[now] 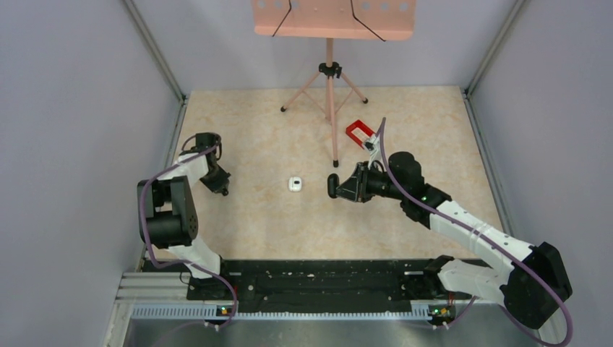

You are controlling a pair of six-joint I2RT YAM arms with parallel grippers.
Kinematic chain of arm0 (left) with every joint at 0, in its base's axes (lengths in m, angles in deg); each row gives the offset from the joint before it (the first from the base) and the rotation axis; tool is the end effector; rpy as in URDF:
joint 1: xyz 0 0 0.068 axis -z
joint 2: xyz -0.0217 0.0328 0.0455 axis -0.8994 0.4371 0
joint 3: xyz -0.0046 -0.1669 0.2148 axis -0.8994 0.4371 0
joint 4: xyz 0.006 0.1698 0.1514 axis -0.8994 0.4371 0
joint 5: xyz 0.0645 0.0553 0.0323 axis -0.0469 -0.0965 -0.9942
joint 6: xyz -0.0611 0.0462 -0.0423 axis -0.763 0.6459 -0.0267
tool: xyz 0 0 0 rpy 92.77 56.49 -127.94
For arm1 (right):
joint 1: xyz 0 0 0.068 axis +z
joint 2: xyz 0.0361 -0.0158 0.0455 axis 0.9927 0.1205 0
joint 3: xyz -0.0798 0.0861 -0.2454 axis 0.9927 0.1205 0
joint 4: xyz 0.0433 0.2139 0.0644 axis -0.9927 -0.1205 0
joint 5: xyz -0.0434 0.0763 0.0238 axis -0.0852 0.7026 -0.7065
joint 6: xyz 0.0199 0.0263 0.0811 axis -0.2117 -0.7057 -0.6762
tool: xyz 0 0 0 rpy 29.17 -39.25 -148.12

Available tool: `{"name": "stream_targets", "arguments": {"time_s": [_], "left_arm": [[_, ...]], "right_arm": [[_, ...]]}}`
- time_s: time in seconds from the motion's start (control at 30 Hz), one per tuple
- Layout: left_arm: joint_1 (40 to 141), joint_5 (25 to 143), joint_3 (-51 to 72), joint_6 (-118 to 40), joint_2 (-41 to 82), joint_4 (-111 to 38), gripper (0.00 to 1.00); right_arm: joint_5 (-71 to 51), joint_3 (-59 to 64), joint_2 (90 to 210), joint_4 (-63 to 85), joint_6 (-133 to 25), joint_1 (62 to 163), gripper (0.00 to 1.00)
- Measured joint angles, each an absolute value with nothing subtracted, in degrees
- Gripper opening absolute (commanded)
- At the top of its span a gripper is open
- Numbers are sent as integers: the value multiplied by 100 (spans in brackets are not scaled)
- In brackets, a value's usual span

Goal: Insert the wireless bluetooth earbuds into the charging case
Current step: Pick up the left earbud from the corner of the board, then place the left earbud at the center of the board.

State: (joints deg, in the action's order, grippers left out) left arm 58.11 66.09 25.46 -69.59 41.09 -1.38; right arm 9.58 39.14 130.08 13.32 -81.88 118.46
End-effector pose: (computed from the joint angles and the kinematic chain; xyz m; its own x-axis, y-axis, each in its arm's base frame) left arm 0.2925 0.0435 0.1505 -0.5954 -0.7268 -0.3424 -0.7466 0.6580 -0.0985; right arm 0.1778 0.1691 0.2685 -0.7281 0.1047 -0.6775 -0.5423 0.5165 0.6626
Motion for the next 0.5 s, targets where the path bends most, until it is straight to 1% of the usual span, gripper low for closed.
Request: {"name": "stream_targets", "arguments": {"time_s": [0.13,0.27,0.4,0.5], "left_arm": [[5850,6825,2553,-6924,3986,-92,0],[6250,7322,2553,-6797,3626,59,0],[7349,7813,2382,-6647,3195,271,0],[8237,8093,2138,-6642,3136,306,0]], "right_arm": [[910,3914,13004,1299,-8188,11846,0],[746,3914,12951,1124,-8179,11846,0],[446,3912,12733,729,-8118,11837,0],[315,3912,12590,443,-8061,11723,0]]}}
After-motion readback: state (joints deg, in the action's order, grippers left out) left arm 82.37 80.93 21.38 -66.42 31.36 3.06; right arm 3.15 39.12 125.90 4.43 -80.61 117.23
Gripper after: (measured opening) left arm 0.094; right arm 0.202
